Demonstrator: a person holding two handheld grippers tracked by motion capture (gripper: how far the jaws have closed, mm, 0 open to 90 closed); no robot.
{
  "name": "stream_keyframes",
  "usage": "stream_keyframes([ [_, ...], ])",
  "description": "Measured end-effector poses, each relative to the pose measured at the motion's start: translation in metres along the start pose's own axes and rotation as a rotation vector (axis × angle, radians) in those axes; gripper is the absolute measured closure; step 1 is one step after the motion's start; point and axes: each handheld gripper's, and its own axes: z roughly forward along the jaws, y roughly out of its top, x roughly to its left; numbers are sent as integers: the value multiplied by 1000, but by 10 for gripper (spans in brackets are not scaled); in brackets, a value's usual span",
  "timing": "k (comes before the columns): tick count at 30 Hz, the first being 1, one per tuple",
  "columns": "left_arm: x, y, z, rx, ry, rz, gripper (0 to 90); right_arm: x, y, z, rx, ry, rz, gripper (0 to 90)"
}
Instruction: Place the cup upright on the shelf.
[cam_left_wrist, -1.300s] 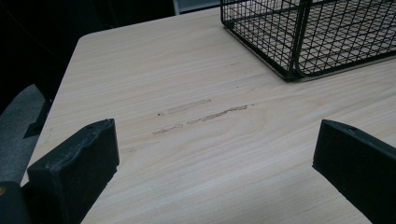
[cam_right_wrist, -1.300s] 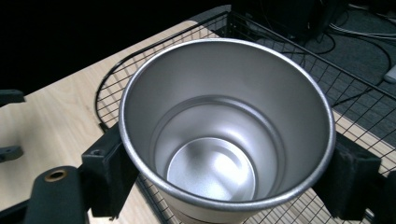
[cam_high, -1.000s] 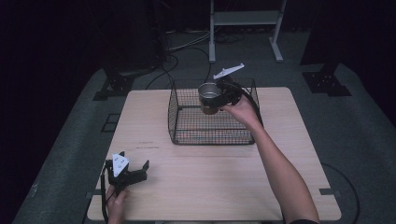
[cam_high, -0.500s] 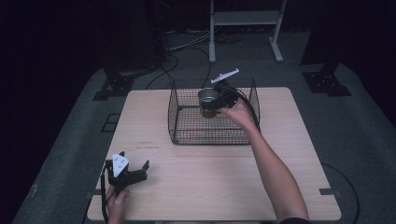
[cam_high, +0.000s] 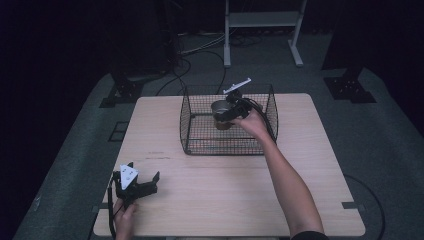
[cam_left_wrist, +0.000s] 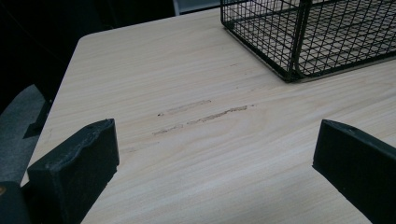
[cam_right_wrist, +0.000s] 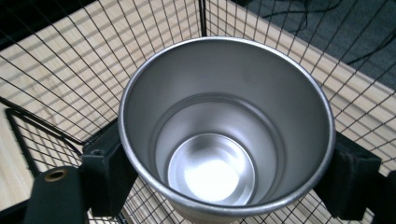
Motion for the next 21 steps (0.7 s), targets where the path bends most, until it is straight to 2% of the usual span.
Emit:
stream_keyframes([
  [1, 0, 0, 0, 4, 0, 1, 0, -2, -3, 3, 13, 1, 12, 177],
  [14, 0, 0, 0, 3, -1, 4, 0, -8, -9, 14, 50, -23, 13, 177],
  [15, 0, 0, 0, 0, -1, 2, 0, -8, -10, 18, 66, -31, 12, 177],
  [21, 0, 0, 0, -4, 1, -3, 0, -9, -12, 27, 98, -19, 6, 177],
])
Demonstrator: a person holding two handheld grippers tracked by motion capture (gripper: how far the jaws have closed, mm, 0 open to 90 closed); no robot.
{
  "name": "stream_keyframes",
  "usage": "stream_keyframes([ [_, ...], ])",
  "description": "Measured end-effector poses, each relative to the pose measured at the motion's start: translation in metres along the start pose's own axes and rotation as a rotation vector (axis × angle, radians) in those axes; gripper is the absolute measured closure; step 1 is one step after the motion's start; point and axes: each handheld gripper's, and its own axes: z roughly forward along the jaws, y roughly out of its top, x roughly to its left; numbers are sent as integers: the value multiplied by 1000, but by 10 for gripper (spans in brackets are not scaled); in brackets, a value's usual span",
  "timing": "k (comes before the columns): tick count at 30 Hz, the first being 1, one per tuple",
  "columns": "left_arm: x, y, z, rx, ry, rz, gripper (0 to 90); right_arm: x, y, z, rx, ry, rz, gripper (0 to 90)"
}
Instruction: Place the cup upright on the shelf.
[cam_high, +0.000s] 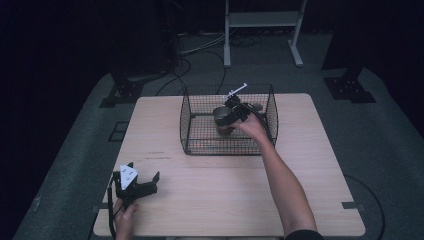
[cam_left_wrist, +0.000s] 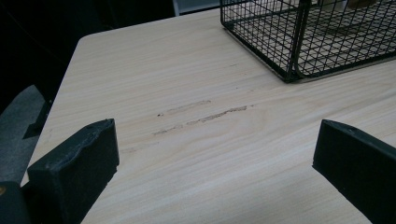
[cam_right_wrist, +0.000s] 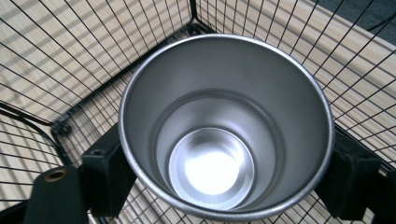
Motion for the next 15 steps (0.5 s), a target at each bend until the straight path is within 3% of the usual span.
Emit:
stream_keyframes([
  [15, 0, 0, 0, -1, -1, 4, 0, -6, 3, 12, 53, -43, -37, 176],
])
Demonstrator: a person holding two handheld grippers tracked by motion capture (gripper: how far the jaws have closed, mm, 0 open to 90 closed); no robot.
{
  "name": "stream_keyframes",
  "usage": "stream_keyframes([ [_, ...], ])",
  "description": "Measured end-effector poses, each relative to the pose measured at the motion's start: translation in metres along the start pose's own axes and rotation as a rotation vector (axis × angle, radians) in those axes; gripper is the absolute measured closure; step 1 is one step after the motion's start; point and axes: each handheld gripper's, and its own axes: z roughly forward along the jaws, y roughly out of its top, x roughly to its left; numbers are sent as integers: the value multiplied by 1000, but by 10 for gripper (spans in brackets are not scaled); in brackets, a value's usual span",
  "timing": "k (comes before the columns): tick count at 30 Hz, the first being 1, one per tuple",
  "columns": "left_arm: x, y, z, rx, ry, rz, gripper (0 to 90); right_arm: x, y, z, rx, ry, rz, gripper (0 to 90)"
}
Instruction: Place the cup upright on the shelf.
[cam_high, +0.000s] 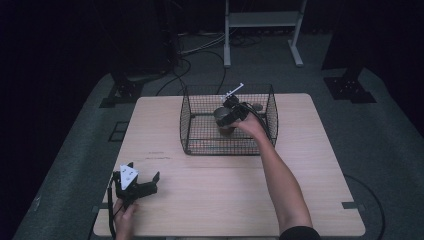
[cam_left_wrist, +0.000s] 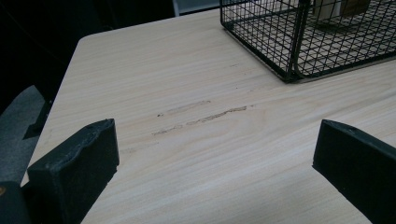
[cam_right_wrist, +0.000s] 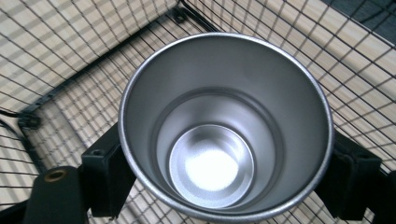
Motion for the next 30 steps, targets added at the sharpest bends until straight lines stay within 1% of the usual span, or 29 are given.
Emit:
stream_keyframes([
  [1, 0, 0, 0, 0, 0, 0, 0, 0, 0, 3, 18, -1, -9, 176],
  [2, 0, 0, 0, 0, 0, -1, 0, 0, 0, 3, 18, -1, -9, 176],
  [3, 0, 0, 0, 1, 0, 0, 0, 0, 0, 6, 46, 8, -22, 176],
  [7, 0, 0, 0, 1, 0, 2, 0, 1, 0, 6, 43, 3, -37, 175],
  [10, 0, 0, 0, 1, 0, 2, 0, 2, 0, 7, 51, 6, -41, 171],
  [12, 0, 0, 0, 0, 0, 1, 0, 2, 0, 6, 52, 11, -31, 162],
  [15, 0, 0, 0, -1, 0, 0, 0, 2, 0, 4, 53, 11, -39, 157],
  [17, 0, 0, 0, 1, 0, 4, 0, 3, 0, 3, 57, 10, -48, 138],
  [25, 0, 0, 0, 0, 0, 1, 0, 1, -2, 0, 74, 7, -41, 124],
  [28, 0, 0, 0, 0, -1, 2, 0, 0, -2, -1, 70, 5, -45, 120],
  [30, 0, 0, 0, -1, 0, 6, 0, 0, -2, -2, 62, 5, -38, 110],
])
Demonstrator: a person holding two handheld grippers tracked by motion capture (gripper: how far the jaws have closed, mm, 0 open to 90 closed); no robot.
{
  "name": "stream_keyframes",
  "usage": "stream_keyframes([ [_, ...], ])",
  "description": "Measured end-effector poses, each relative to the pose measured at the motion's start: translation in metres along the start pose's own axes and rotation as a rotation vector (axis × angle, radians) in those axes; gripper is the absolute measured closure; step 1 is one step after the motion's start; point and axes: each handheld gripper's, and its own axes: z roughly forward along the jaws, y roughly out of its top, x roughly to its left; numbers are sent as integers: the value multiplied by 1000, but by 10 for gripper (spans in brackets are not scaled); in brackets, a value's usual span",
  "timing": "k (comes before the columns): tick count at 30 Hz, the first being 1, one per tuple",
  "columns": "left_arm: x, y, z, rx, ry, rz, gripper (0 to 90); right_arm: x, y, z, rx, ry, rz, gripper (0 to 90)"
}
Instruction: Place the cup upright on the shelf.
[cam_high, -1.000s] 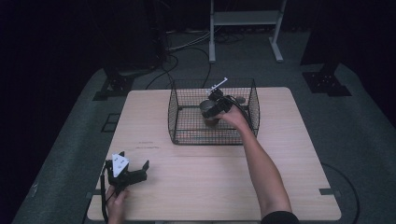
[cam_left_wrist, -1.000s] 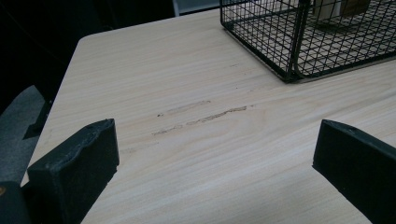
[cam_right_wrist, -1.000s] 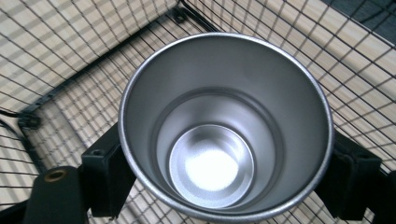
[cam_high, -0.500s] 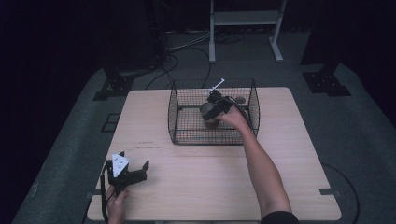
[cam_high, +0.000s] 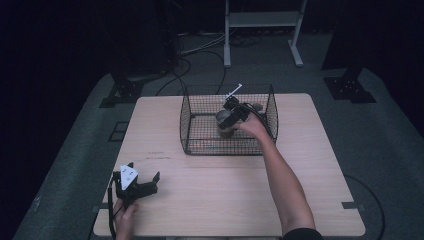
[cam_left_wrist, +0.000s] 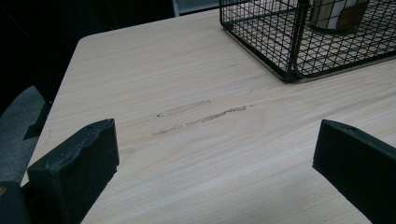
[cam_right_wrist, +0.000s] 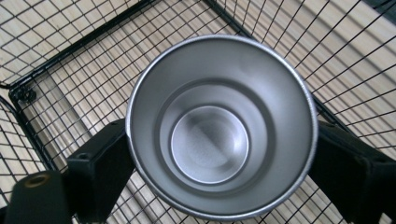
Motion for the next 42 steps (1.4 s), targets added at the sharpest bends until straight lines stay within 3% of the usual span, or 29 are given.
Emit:
stream_keyframes([
  [5, 0, 0, 0, 1, 0, -5, 0, 1, 1, -3, -12, -10, -8, 97],
  [12, -1, 0, 1, 7, 2, 5, 0, 3, 4, -20, -76, -15, 1, 93],
  [20, -1, 0, 1, 7, 3, 5, 0, 8, 1, -45, -143, 22, 1, 94],
  [29, -2, 0, 0, 14, 4, 15, 0, 17, -20, -77, -203, 82, -4, 126],
  [42, -2, 0, 1, 11, 7, 16, 0, 19, -50, -98, -260, 127, -5, 122],
])
